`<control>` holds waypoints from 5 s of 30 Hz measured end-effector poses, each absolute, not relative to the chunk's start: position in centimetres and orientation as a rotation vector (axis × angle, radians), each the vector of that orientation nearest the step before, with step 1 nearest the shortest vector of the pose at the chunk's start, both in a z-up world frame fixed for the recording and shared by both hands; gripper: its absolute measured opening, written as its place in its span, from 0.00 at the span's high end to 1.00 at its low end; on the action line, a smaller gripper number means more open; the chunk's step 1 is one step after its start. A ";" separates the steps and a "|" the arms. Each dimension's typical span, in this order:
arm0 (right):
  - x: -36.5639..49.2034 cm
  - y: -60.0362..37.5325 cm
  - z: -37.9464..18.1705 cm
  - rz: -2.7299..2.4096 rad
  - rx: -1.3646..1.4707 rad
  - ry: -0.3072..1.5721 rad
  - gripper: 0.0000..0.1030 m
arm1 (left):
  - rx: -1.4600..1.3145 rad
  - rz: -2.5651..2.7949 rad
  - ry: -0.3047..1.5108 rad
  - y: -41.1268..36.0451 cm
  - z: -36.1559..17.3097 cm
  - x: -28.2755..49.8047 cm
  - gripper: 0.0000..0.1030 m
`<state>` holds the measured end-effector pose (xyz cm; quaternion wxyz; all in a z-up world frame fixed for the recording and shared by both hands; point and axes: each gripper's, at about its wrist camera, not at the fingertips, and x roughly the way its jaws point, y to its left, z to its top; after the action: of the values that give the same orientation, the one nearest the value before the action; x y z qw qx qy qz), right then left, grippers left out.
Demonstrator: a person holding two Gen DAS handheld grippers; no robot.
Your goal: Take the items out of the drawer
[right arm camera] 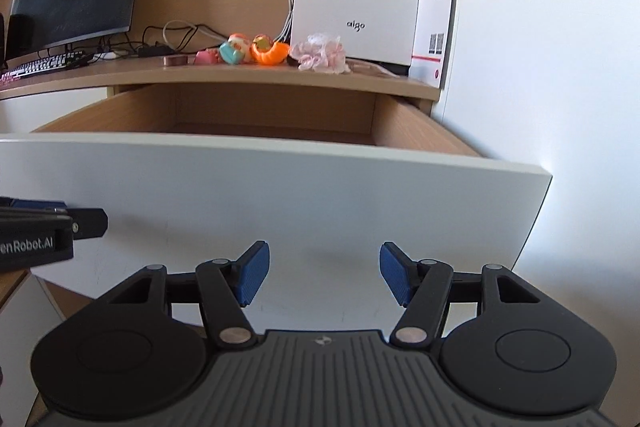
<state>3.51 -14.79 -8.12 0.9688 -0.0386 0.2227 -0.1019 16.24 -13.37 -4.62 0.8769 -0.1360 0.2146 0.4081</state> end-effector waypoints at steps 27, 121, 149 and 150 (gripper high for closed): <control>14.6 -17.0 -7.5 -0.307 -0.034 0.482 0.39 | -0.317 0.851 0.437 -3.7 -4.7 22.8 0.54; 11.0 -15.5 4.4 -0.251 0.081 0.704 0.15 | -0.440 0.896 0.700 -4.5 8.5 18.6 0.00; 8.0 -12.7 7.0 -0.183 0.045 0.751 0.15 | -0.457 0.865 0.752 -5.8 9.0 16.2 0.00; 8.0 -12.6 7.0 -0.182 0.045 0.752 0.15 | -0.457 0.865 0.753 -5.8 9.0 16.2 0.00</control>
<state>8.02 -12.64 6.96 0.9258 0.0218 0.3668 -0.0886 16.20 -5.78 9.02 0.8154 -0.2142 0.3531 0.4056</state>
